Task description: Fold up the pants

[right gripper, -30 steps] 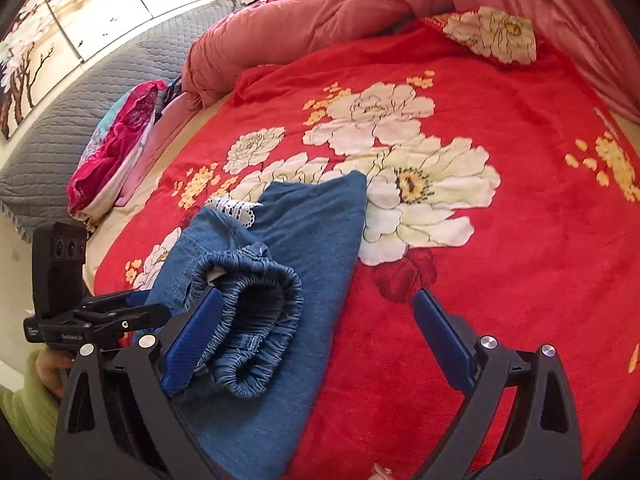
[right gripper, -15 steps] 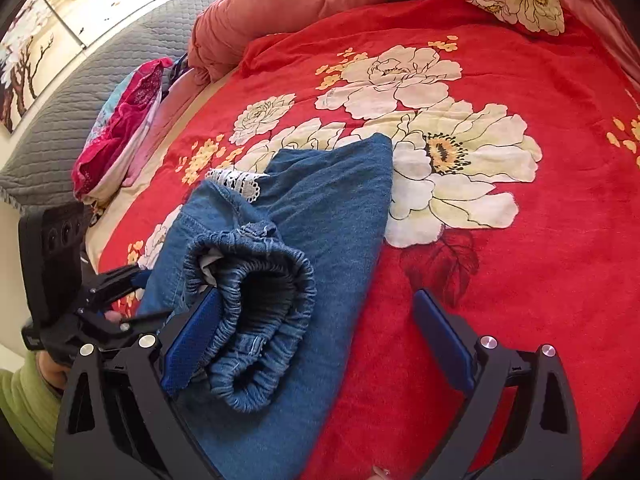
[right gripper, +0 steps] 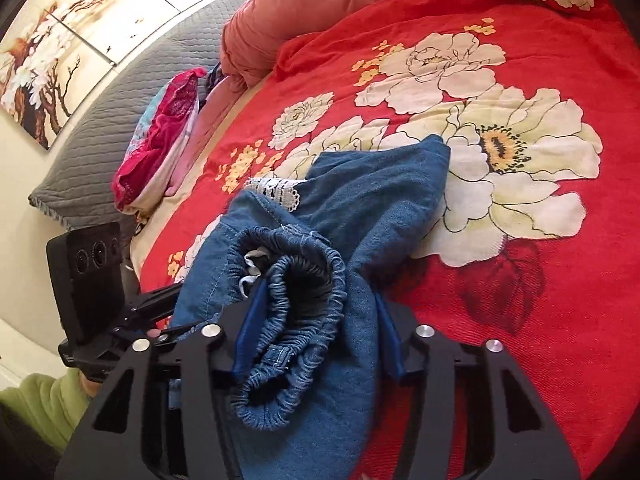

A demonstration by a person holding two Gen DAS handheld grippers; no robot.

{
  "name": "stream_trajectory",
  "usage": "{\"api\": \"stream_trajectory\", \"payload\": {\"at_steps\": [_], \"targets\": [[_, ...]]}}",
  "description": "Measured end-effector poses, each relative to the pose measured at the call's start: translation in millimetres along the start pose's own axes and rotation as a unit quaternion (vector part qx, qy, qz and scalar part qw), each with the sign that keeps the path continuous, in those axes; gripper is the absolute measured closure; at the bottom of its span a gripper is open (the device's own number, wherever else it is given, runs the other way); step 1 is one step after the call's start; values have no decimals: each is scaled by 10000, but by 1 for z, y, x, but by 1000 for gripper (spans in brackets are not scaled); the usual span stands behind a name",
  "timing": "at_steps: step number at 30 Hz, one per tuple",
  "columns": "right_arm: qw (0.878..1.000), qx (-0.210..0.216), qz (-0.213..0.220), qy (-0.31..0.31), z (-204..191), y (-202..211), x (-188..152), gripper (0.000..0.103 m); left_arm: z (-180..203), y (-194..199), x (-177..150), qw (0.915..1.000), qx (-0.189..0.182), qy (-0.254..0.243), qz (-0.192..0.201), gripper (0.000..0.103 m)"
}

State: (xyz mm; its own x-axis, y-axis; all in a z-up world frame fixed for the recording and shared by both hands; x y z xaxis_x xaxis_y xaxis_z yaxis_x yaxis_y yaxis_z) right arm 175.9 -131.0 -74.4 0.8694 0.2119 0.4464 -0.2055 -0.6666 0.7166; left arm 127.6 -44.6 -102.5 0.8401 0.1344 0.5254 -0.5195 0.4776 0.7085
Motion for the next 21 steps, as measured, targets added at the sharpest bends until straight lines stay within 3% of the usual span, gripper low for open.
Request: {"api": "stream_trajectory", "payload": {"at_steps": [6,15,21], "targets": [[9992,-120,276,255,-11,11,3,64,5,12,2,9997,-61,-135,174,64],[9963,-119,703,471,-26,29,12,65,18,28,13,9983,-52,-391,439,66],[9938,-163,973,515,-28,37,30,65,23,32,36,9964,178,-637,534,66]]}}
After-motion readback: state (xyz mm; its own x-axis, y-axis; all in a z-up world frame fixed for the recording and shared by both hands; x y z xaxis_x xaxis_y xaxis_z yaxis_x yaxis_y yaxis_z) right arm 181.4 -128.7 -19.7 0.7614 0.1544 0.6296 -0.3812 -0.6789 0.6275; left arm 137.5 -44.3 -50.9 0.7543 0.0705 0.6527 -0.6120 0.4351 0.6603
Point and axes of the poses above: each gripper's, at about its wrist camera, not at the fingertips, and y roughly against the way its jaws point, z to its right, x to its top, the point moved 9 cm from there along -y, roughly the way its jaws point, and after that the axes turned 6 degrees about -x, right-handed, at the moved point
